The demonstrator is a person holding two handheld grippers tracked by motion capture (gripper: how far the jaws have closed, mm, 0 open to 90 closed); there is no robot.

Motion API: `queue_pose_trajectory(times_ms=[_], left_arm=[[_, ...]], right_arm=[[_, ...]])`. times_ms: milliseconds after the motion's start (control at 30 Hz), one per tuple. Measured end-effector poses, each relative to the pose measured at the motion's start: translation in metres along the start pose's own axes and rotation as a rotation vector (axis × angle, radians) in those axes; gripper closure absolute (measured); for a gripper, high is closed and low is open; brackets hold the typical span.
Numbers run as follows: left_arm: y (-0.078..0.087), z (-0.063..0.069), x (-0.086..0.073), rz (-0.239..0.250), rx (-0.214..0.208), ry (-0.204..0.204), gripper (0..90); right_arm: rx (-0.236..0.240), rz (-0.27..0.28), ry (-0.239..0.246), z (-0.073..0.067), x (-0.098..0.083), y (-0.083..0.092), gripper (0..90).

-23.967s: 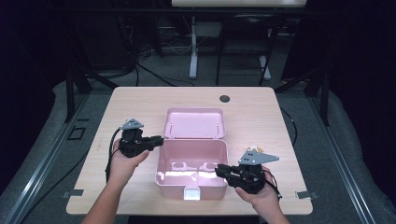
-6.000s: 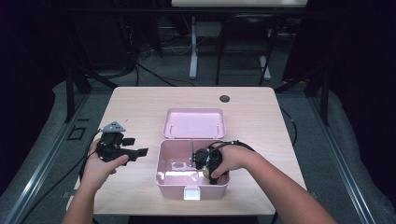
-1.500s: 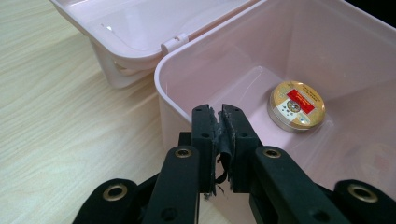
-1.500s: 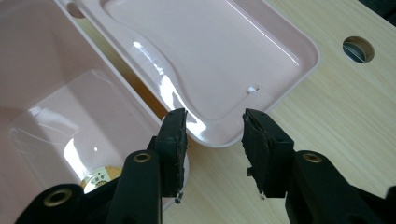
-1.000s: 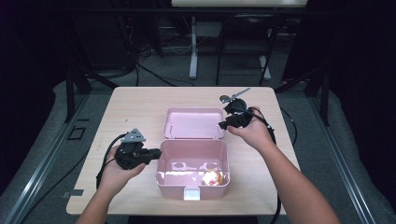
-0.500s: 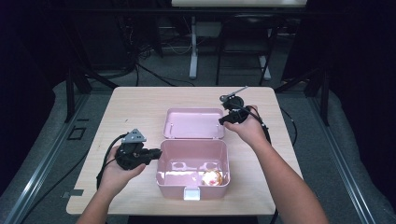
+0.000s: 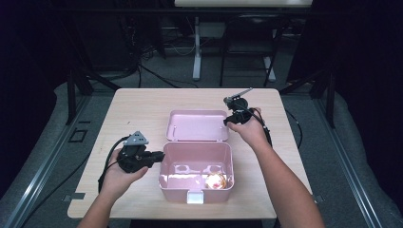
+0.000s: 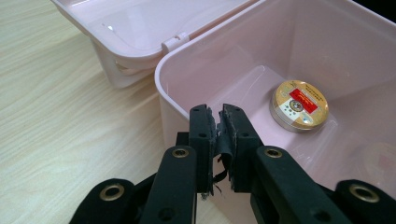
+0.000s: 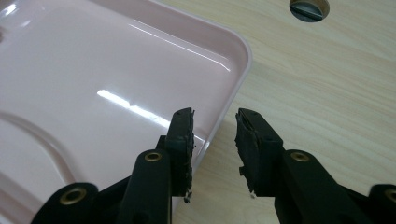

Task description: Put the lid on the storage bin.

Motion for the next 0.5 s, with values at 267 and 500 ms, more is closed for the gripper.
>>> queue_pose_trajectory(times_ms=[267, 500], left_arm=[[0.000, 0.000, 0.000, 0.002, -0.002, 0.006, 82.7], [0.000, 0.000, 0.000, 0.003, -0.002, 0.004, 82.7]], right_arm=[[-0.020, 0.013, -0.066, 0.003, 0.003, -0.012, 69.5], [-0.026, 0.000, -0.086, 0.002, 0.004, -0.020, 71.2]])
Point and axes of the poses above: each handheld gripper's, and its own axes: y roughly backward along the jaws, x roughly out of its top, z roughly to its right, the point moved 6 cm from there along -y, roughly forward along the jaws, and after that the axes turned 10 degrees about -x, right-handed, at the moved point
